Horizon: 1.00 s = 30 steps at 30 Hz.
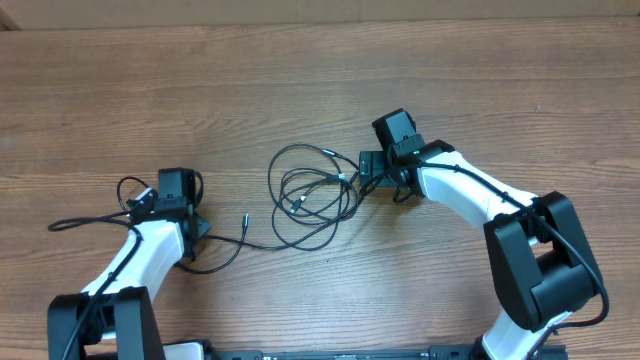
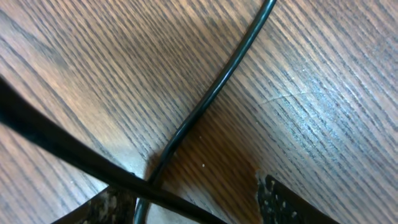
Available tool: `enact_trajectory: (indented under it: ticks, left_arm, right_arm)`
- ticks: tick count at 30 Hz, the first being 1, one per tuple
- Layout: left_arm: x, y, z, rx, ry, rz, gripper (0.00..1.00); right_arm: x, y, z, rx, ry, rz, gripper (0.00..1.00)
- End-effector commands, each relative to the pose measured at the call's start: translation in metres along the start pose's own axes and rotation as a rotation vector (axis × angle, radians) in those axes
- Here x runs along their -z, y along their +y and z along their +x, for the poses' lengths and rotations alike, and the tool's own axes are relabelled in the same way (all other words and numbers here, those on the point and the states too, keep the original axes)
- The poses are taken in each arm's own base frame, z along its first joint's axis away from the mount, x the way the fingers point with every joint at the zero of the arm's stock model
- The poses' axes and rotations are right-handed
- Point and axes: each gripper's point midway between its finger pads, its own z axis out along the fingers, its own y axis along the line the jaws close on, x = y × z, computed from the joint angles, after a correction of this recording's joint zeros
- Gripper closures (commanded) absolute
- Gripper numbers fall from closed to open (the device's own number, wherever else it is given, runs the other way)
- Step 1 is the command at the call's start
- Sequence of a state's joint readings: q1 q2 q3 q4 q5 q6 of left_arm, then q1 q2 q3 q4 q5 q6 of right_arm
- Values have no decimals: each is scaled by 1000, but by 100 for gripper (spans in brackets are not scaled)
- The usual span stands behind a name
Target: Untangle cables
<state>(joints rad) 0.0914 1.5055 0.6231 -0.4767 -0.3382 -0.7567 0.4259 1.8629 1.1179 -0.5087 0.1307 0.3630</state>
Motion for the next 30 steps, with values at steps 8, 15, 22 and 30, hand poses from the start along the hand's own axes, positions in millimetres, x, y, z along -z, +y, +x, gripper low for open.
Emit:
enact_trajectory:
  ticks: [8, 15, 22, 30]
  left_arm:
    - [-29, 29, 50, 69, 246, -4, 41]
    - [-28, 24, 54, 71, 270, 22, 96]
    - [-24, 15, 46, 10, 259, 65, 96]
    - [30, -22, -23, -162, 147, 209, 96]
  right_arm:
    - [-2, -1, 1, -5, 2, 0, 0]
    - [-2, -1, 1, -5, 2, 0, 0]
    - [-2, -1, 1, -5, 2, 0, 0]
    - [-2, -1, 1, -5, 2, 0, 0]
